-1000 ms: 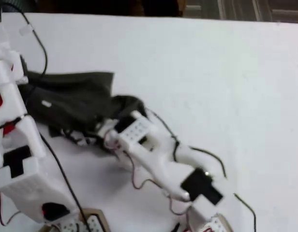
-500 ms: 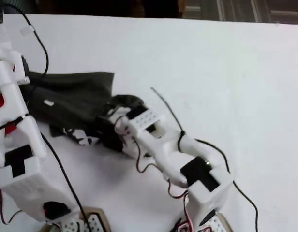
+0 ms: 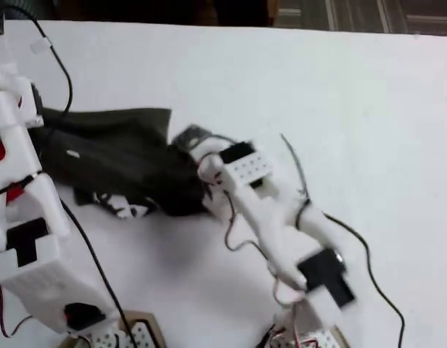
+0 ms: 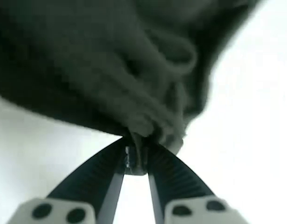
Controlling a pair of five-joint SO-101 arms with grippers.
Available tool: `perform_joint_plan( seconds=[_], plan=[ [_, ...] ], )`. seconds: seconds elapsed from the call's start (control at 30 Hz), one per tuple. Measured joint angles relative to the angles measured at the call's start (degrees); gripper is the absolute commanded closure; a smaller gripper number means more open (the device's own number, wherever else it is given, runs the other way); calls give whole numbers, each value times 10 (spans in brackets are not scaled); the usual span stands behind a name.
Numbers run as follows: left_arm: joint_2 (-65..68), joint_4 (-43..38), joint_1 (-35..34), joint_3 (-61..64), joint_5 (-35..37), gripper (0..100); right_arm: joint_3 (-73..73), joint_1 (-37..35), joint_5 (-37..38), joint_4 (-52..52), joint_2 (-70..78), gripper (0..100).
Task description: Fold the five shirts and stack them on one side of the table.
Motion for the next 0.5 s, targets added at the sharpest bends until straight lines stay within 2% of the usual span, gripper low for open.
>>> perform_joint_plan(
  seconds=[0.27,0.4,0.5],
  plan=[
    [-9,40,27,0,-1,974,1,54,0,7,-243,981],
    [-62,40,31,0,0,974,1,105,0,7,-309,981],
    [-117,40,45,0,0,974,1,141,32,7,-329,981]
  ],
)
